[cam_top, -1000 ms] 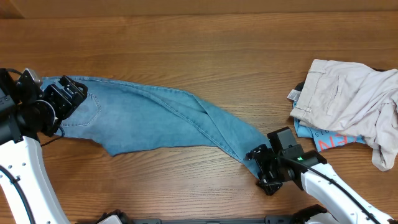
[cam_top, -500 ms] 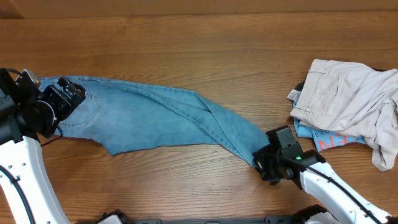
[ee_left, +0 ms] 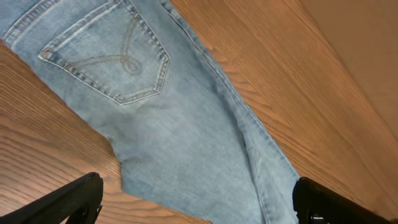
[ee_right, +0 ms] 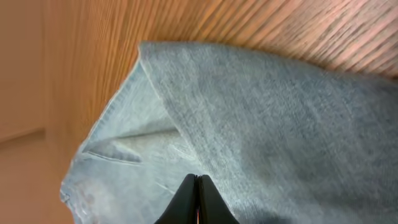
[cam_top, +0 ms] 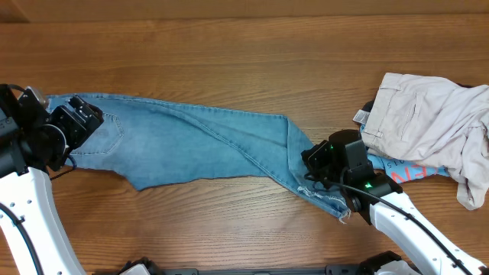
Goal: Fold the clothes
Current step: 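Pull the jeans leg rightward with the right gripper to straighten it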
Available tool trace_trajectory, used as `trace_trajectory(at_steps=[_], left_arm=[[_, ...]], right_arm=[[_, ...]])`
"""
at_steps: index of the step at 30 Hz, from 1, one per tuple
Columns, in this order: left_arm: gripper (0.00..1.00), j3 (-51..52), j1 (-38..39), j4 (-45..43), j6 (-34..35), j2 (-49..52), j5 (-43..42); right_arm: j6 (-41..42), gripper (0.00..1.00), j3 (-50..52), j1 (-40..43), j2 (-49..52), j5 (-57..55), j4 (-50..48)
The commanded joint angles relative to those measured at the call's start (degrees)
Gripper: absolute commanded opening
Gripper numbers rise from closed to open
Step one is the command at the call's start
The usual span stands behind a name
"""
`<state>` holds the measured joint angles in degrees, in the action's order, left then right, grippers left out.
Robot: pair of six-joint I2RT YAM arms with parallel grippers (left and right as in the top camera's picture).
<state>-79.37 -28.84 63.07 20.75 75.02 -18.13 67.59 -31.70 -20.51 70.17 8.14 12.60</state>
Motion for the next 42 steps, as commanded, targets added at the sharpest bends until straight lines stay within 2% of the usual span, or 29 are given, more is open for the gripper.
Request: trace_trajectory(at_steps=[1, 3, 4, 5, 7, 9, 11, 12, 14, 17, 18, 22, 29, 32, 34, 36, 39, 42], left_arm=[[1.00, -0.24, 0.28, 0.15, -1.51, -0.02, 2.05], [1.00, -0.24, 0.28, 0.15, -1.51, -0.02, 2.05], [1.00, -0.24, 0.28, 0.15, -1.53, -0.02, 2.05], [1.00, -0.24, 0.28, 0.15, -1.53, -0.02, 2.05], [1.00, -0.24, 0.28, 0.15, -1.53, -0.02, 2.05], [1.00, -0.24, 0.28, 0.17, -1.53, -0.02, 2.03], [1.00, -0.22, 0.28, 0.22, -1.53, -0.02, 2.05], [1.00, -0.22, 0.28, 0.37, -1.51, -0.02, 2.03], [1.00, -0.22, 0.28, 0.79, -1.51, -0.02, 2.05], [1.00, -0.22, 0.28, 1.27, -1.49, -0.02, 2.01], [1.00, -0.22, 0.28, 1.42, -1.49, -0.02, 2.01], [1.00, -0.22, 0.28, 2.58, -1.51, -0.02, 2.03], [1.00, -0.22, 0.28, 2.69, -1.49, -0.02, 2.01], [1.00, -0.22, 0.28, 2.69, -1.49, -0.02, 2.01], [1.00, -0.22, 0.28, 2.69, -1.49, -0.02, 2.03], [1.00, -0.22, 0.28, 2.71, -1.51, -0.02, 2.03], [1.00, -0.22, 0.28, 2.69, -1.51, -0.02, 2.03], [1.00, -0.22, 0.28, 2.69, -1.53, -0.02, 2.25]], right_arm=[[-2.08, 0.04, -1.07, 0.37, 0.04, -2.99, -3.63], [-2.16, 0.06, -1.14, 1.46, 0.04, -2.78, -1.68], [-6.16, 0.38, -2.27, 2.43, 0.02, -2.67, 1.95], [-10.05, 0.58, -4.66, 3.32, 0.02, -2.82, 6.62], [-14.58, 0.72, -11.34, 4.70, 0.02, -5.51, 17.75], [-17.16, 0.82, -22.27, 5.16, 0.02, -11.37, 33.77], [-19.43, 0.98, -32.13, 5.16, 0.02, -9.53, 49.53], [-19.65, 1.00, -33.33, 5.16, 0.02, -8.61, 53.66], [-18.99, 1.00, -32.44, 5.16, 0.04, -7.06, 61.18], [-9.25, 1.00, -27.06, 5.16, 0.04, -2.67, 64.92], [-7.69, 1.00, -24.94, 5.16, 0.04, -0.39, 62.90], [-6.08, 1.00, -12.46, 5.09, 0.04, 13.86, 42.25], [2.84, 1.00, -7.32, 3.63, 0.04, 14.27, 41.24], [9.42, 1.00, -3.67, -0.48, 0.04, 14.25, 32.81], [11.02, 0.99, -2.89, -2.60, 0.15, 12.96, 27.15], [13.97, 0.99, -2.80, -3.06, 1.68, 9.42, 26.32], [14.08, 0.92, -2.75, -3.06, 7.48, 8.35, 22.18], [14.05, 0.77, -2.75, -3.06, 11.78, 7.58, 16.94]])
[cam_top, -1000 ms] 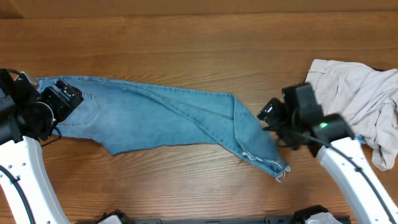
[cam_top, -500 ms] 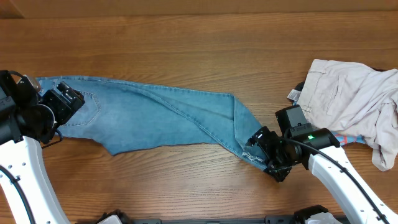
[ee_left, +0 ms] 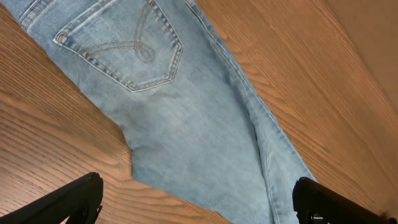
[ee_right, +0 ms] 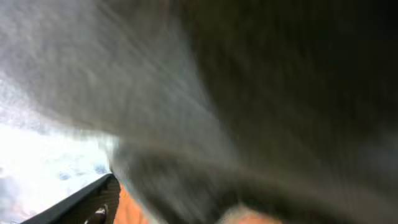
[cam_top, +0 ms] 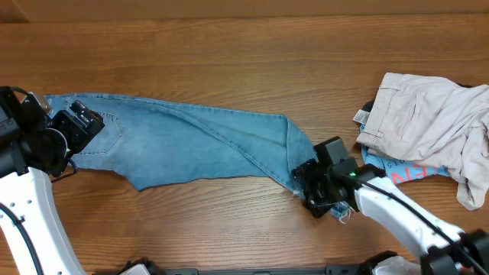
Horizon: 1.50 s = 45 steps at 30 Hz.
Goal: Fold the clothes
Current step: 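Pull the jeans leg rightward with the right gripper to straighten it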
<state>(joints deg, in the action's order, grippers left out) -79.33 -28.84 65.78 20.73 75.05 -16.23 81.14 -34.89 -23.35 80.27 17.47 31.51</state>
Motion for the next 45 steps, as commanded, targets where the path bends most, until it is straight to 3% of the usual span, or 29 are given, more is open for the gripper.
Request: trace_trajectory(at_steps=[1, 4, 7, 8, 12, 18, 20, 23, 24, 29, 32, 33, 34, 35, 36, 37, 39, 41, 45], left_arm=[[1.00, -0.26, 0.28, -0.02, -1.51, -0.04, 0.63], [1.00, -0.26, 0.28, -0.02, -1.49, -0.04, 1.81], [1.00, -0.26, 0.28, -0.04, -1.49, -0.04, 1.81], [1.00, -0.26, 0.28, -0.02, -1.49, -0.04, 1.81], [1.00, -0.26, 0.28, -0.02, -1.49, -0.04, 1.81], [1.00, -0.26, 0.28, -0.02, -1.49, -0.04, 1.79], [1.00, -0.26, 0.28, 0.00, -1.49, -0.04, 1.79], [1.00, -0.26, 0.28, 0.02, -1.49, -0.04, 1.79], [1.00, -0.26, 0.28, 0.00, -1.49, -0.04, 1.79], [1.00, -0.26, 0.28, 0.00, -1.49, -0.04, 1.81], [1.00, -0.26, 0.28, 0.02, -1.51, -0.04, 1.84], [1.00, -0.26, 0.28, 0.02, -1.49, -0.04, 1.81], [1.00, -0.26, 0.28, 0.00, -1.49, -0.04, 1.81], [1.00, -0.26, 0.28, -0.02, -1.49, -0.04, 1.81], [1.00, -0.26, 0.28, -0.02, -1.49, -0.04, 1.81], [1.00, -0.26, 0.28, 0.00, -1.49, -0.04, 1.81], [1.00, -0.26, 0.28, 0.00, -1.53, -0.04, 1.81], [1.00, -0.26, 0.28, 0.00, -2.93, -0.04, 1.57], [1.00, -0.26, 0.31, 0.22, -4.09, -0.04, 1.25]], right_arm=[[0.24, 0.66, 0.42, -0.22, 1.95, -3.76, -2.84], [-2.25, 0.53, -1.14, -0.20, 1.81, -7.48, -1.55], [-2.34, 0.24, -2.36, -0.20, 1.81, -8.96, -0.85], [-2.58, 0.22, -2.36, -0.20, 1.81, -9.33, -0.83], [-8.66, 0.22, -5.66, -0.20, 1.73, -9.55, -0.68], [-14.14, 0.30, -13.11, -0.20, 1.73, -10.27, 6.19], [-14.19, 0.26, -13.11, -0.20, 1.73, -10.88, 6.58], [-14.19, 0.06, -13.14, -0.20, 1.73, -14.69, 5.81], [-14.71, 0.04, -13.14, -0.13, 1.73, -16.04, 5.01], [-24.17, 0.04, -13.14, 2.29, 1.73, -18.38, -8.79], [-24.72, 0.04, -13.14, 5.16, 1.86, -21.62, -12.07], [-27.47, 0.06, -13.14, 6.75, 2.01, -22.73, -13.51], [-31.01, 0.17, -13.14, 8.04, 2.23, -22.84, -15.34], [-33.64, 0.38, -13.14, 8.59, 2.47, -22.84, -16.70], [-36.00, 0.52, -13.14, 8.94, 2.82, -23.06, -18.10], [-38.53, 0.74, -13.14, 9.18, 3.23, -23.39, -19.63], [-41.27, 0.92, -13.57, 9.25, 3.41, -26.03, -20.83], [-45.81, 0.99, -18.08, 9.31, 3.17, -26.91, -15.65], [-45.05, 1.00, -35.10, 9.35, 2.99, -35.12, 9.73]])
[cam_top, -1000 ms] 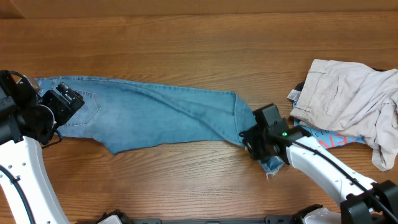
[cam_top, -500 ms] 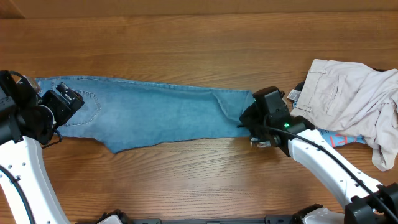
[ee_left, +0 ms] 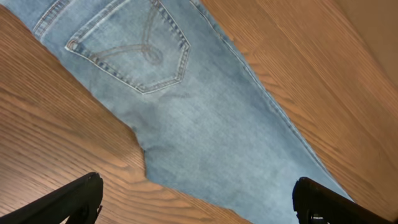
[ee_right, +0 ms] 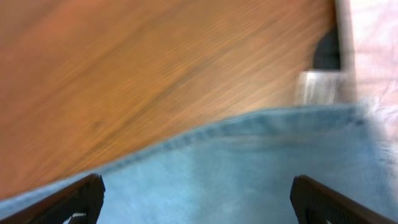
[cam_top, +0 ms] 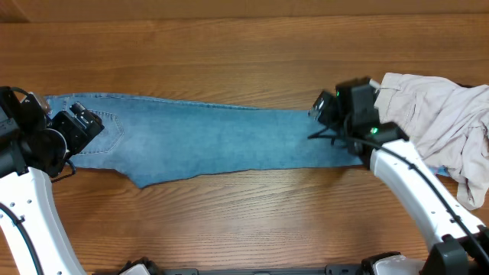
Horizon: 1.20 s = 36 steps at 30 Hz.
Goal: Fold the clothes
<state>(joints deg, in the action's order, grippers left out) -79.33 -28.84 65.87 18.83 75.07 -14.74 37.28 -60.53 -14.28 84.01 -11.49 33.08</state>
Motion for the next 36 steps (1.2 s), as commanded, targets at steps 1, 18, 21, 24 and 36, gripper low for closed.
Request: trace_trajectory(at_steps=[1, 18, 21, 24, 36], left_arm=[[1.00, -0.26, 0.37, 0.15, -2.19, -0.07, -0.24], [1.00, -0.26, 0.37, 1.77, -2.08, -0.07, -0.57], [1.00, -0.26, 0.37, 2.05, -2.10, -0.07, -0.55], [1.00, -0.26, 0.37, 2.01, -2.10, -0.07, -1.42], [1.00, -0.26, 0.37, 1.64, -2.10, -0.07, -1.40]], right_arm=[[0.63, 1.00, -12.17, 0.63, -0.74, -6.29, 13.42], [14.67, 1.00, 11.74, 7.72, -0.57, 12.20, 15.28], [16.48, 1.00, 12.13, 7.72, -0.33, 11.26, 12.59], [21.51, 1.00, 14.67, 7.72, 0.92, 10.01, 8.46], [25.99, 1.00, 15.17, 7.72, 1.60, 2.32, 2.51]])
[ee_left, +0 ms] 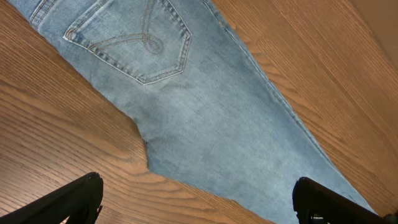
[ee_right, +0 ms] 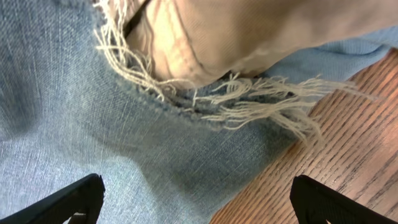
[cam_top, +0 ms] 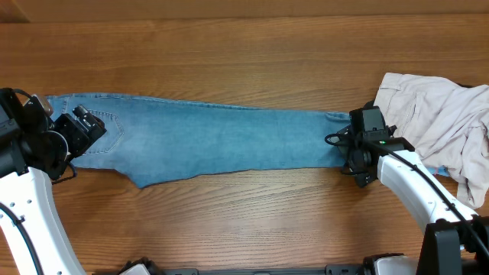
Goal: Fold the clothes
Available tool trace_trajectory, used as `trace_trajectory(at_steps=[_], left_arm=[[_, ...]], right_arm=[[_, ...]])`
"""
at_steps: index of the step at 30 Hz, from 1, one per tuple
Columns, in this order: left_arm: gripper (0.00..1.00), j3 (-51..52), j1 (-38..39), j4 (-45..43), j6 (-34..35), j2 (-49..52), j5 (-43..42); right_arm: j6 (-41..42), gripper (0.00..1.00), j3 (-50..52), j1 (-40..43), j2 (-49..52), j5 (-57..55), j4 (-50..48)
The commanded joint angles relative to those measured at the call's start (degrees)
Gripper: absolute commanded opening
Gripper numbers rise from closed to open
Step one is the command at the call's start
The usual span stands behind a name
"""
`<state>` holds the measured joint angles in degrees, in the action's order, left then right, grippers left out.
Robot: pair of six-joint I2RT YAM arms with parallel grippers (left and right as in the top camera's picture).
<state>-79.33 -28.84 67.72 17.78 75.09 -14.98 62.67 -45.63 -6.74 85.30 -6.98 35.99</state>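
Light blue jeans [cam_top: 206,141] lie flat and stretched out across the table, waist at the left and frayed hem [ee_right: 249,106] at the right. My left gripper [ee_left: 198,202] is open above the seat area, with the back pocket [ee_left: 134,43] ahead of it and nothing between its fingers [ee_left: 74,199]. Over the hem end my right gripper [ee_right: 198,202] is open too, holding nothing. In the overhead view it sits at the jeans' right end [cam_top: 359,156].
A crumpled pile of beige trousers [cam_top: 435,126] lies at the far right, its edge touching the jeans' hem. A teal printed garment [cam_top: 435,172] peeks out under the pile. Bare wooden table [cam_top: 244,53] extends behind and in front of the jeans.
My right gripper was at the upper edge of the leg end and is now lower and further right, over the frayed hem. The left gripper and the jeans have hardly moved.
First the leg end lay twisted toward the front, with my right gripper shut at it. Then that gripper was at the hem near the front. After that the leg lay straight toward the beige pile with the gripper open. It now hovers open over the hem.
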Motion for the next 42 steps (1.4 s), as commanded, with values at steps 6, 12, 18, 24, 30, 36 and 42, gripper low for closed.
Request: trace_trajectory(at_steps=[6, 12, 18, 24, 30, 36, 42], left_arm=[[1.00, -0.26, 0.37, -0.28, -1.05, -0.09, -1.18], [1.00, -0.26, 0.37, -0.72, -1.03, -0.09, -1.16], [1.00, -0.26, 0.37, -0.68, -1.05, -0.09, -1.18], [1.00, -0.26, 0.37, -0.68, -1.05, -0.09, -1.16], [1.00, -0.26, 0.37, -0.70, -1.05, -0.09, -1.16], [1.00, -0.26, 0.37, -0.74, -1.05, -0.09, -1.16], [1.00, -0.26, 0.37, -0.59, -1.05, -0.09, -1.57]], right_arm=[[0.63, 0.96, 0.26, 0.15, 3.28, -1.88, -1.77], [0.59, 0.96, 0.31, 0.17, 4.48, -1.84, -4.57], [0.61, 0.65, 0.31, 0.15, 4.48, -1.81, -5.99], [0.59, 0.17, 0.37, 0.07, 4.52, -1.84, -7.04], [-5.14, 0.04, -1.97, 0.04, 3.69, -1.95, -8.31], [-18.82, 0.04, -4.24, -3.28, -2.05, 4.85, -9.62], [-23.71, 0.04, -4.24, -15.21, -1.92, 4.94, -11.67]])
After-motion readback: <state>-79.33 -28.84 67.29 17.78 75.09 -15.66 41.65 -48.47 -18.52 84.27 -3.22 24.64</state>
